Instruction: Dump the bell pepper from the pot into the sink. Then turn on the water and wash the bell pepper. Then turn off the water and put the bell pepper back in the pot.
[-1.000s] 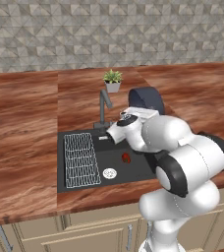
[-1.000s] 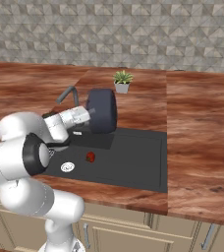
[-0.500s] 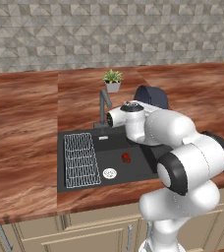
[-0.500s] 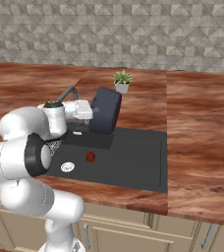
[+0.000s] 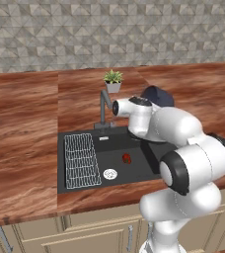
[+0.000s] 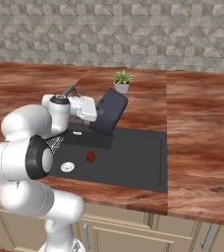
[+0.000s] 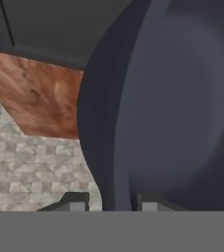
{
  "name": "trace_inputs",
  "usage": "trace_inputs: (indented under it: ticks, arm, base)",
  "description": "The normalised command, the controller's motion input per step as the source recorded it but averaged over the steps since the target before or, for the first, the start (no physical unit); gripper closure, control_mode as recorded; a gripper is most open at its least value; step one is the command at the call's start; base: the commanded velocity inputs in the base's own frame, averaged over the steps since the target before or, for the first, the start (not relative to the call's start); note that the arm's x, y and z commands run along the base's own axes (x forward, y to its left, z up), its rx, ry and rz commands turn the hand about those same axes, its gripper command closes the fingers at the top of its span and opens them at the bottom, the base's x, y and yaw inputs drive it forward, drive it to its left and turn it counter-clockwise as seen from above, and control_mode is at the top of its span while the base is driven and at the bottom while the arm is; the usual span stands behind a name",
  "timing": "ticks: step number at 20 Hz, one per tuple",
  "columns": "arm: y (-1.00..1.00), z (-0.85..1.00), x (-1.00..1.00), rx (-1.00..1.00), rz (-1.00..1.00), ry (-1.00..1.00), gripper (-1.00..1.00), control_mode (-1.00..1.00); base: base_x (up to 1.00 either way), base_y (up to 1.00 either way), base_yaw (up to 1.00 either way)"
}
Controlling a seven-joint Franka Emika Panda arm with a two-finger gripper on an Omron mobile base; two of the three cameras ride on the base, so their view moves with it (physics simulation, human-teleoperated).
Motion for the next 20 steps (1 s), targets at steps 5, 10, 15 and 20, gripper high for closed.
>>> trace_inputs:
  ticks: [5,10,15,20]
  arm:
    - [-0.18,0.02,-0.08,0.21,-0.09,-0.09,1.00,-1.00]
    - [-0.19,0.10,-0.07,0.24,-0.11,-0.09,1.00,-1.00]
    - [-0.19,0.06,-0.05,0.27,-0.12,-0.10,1.00,-1.00]
    - [-0.24,0.00,-0.01,0.29,-0.11,-0.04,1.00,-1.00]
  base:
    - [0.00,0.00,0.00]
    - [0.00,0.00,0.00]
    - [0.00,0.00,0.00]
    - [0.00,0.00,0.00]
